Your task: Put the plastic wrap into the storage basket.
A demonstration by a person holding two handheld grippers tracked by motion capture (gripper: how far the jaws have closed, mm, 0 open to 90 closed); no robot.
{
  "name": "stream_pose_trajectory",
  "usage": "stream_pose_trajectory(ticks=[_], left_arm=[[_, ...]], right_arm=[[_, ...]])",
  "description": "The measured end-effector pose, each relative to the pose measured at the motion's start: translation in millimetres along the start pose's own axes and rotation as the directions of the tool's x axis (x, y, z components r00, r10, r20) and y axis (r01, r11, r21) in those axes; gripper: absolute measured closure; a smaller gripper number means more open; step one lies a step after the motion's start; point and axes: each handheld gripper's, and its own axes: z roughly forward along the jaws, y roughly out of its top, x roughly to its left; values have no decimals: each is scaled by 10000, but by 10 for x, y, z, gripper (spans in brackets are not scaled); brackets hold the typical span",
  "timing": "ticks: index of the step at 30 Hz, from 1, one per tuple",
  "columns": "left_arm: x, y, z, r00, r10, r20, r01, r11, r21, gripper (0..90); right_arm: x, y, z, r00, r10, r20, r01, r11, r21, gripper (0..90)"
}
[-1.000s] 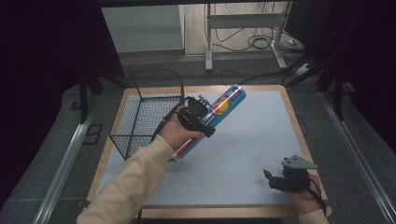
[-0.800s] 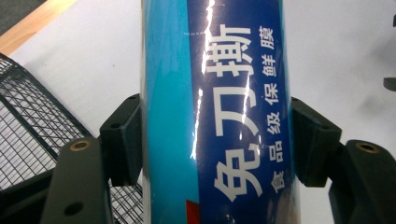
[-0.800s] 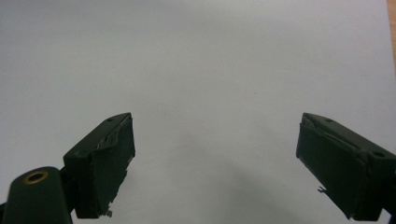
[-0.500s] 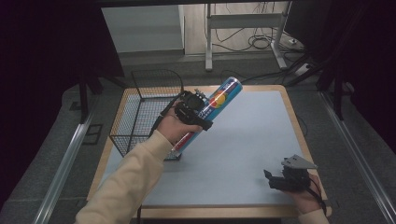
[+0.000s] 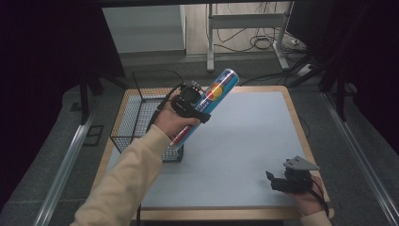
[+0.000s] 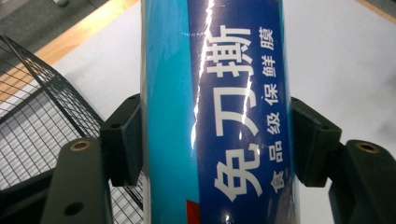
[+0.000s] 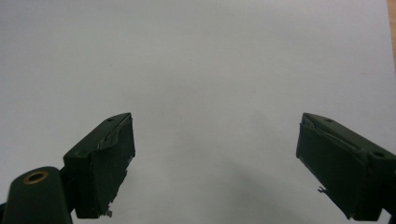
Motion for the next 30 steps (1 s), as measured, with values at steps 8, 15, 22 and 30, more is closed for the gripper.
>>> stream_pose_trajectory(ticks=[8,15,22,30], left_arm=[[-12,99,-78,10000,49,-34,-49,9999,-121,317],[17,168,-121,9999,55,-138,-58,9998,-192,317],[133,227,-112,9997,-69,-255,63,9997,-228,317],[327,283,-73,9985,-255,-491,246,9995,-188,317]], right_arm=[[-5,0,-2,10000,22,1,-22,10000,6,119],[-2,0,-2,10000,-2,-8,2,10000,11,119],[-8,-4,7,10000,-11,-8,11,10000,29,119],[-7,-9,18,10000,-45,19,45,10000,71,120]])
